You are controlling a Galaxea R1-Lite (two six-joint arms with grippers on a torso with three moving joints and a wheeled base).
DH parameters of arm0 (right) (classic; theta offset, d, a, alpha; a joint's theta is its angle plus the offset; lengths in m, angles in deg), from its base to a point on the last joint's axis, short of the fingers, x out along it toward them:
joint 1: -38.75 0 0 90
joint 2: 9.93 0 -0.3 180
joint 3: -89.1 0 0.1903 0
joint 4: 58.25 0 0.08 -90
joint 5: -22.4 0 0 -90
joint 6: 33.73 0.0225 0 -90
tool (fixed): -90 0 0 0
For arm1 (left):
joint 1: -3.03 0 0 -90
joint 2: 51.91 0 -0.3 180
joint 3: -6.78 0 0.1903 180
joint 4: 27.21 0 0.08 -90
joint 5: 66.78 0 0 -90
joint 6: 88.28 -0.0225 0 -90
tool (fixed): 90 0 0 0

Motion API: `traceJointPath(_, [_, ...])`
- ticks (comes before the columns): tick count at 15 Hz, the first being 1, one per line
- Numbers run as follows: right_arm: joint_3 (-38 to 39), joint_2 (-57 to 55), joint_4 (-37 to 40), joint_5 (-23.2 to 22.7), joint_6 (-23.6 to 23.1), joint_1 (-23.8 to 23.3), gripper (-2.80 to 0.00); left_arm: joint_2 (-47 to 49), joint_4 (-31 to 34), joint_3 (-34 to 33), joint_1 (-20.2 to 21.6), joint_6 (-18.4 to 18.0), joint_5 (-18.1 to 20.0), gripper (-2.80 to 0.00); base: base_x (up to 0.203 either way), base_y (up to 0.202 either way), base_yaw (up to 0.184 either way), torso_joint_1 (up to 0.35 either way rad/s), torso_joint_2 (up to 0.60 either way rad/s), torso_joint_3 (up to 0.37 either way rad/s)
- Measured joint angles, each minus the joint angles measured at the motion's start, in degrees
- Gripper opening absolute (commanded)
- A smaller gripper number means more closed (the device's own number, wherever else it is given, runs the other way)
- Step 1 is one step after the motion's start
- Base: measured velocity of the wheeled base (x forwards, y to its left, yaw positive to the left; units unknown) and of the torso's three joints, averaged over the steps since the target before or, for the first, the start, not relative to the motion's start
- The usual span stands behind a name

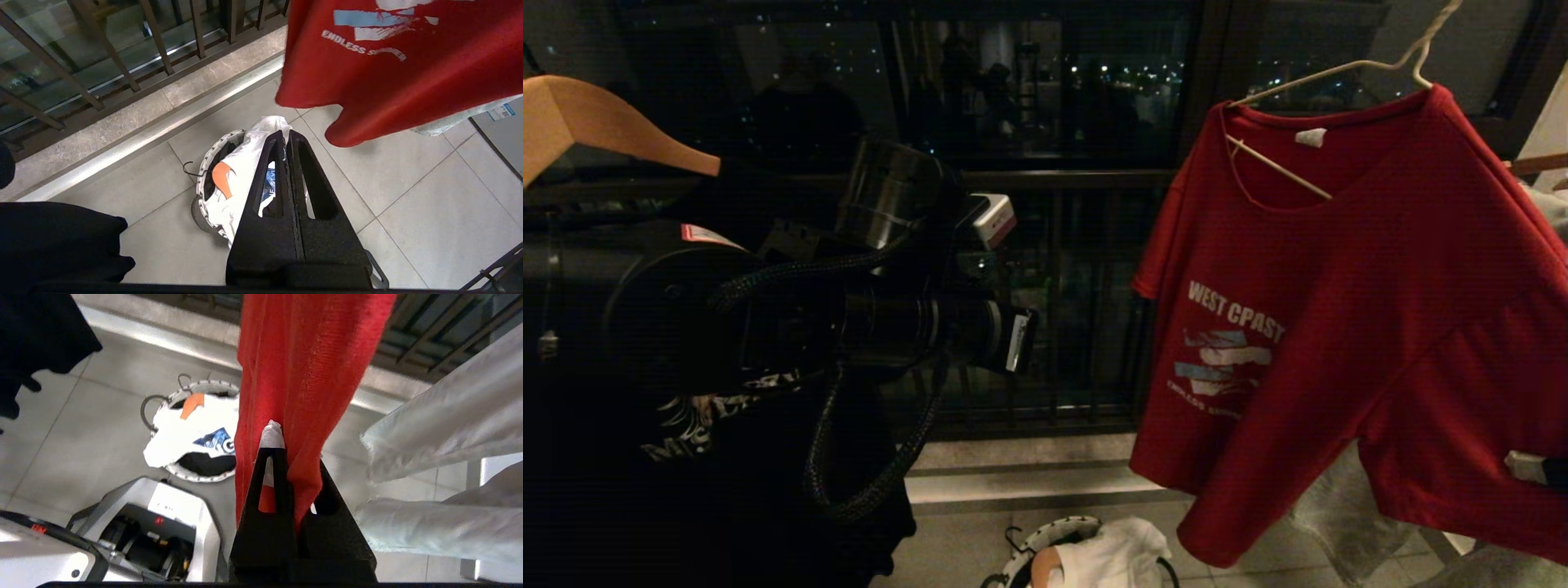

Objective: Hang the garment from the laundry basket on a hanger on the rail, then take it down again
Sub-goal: Take the clothes off the clothes rack

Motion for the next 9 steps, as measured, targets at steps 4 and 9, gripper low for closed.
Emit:
traceJointPath(4, [1.93, -0.45, -0.07, -0.02, -1.08, 0.00, -2.80, -0.01, 0.04, 0.00, 0.04, 0.02, 0.02, -2.80, 0.000, 0.000, 0.000, 0.000, 0.00, 0.000])
traceJointPath(9, [4.63, -1.16, -0.10, -0.16, -2.44, 0.07, -2.80, -0.15, 0.01, 0.00, 0.04, 0.00, 0.04, -2.80, 0.000, 0.000, 0.000, 0.000, 0.00, 0.000])
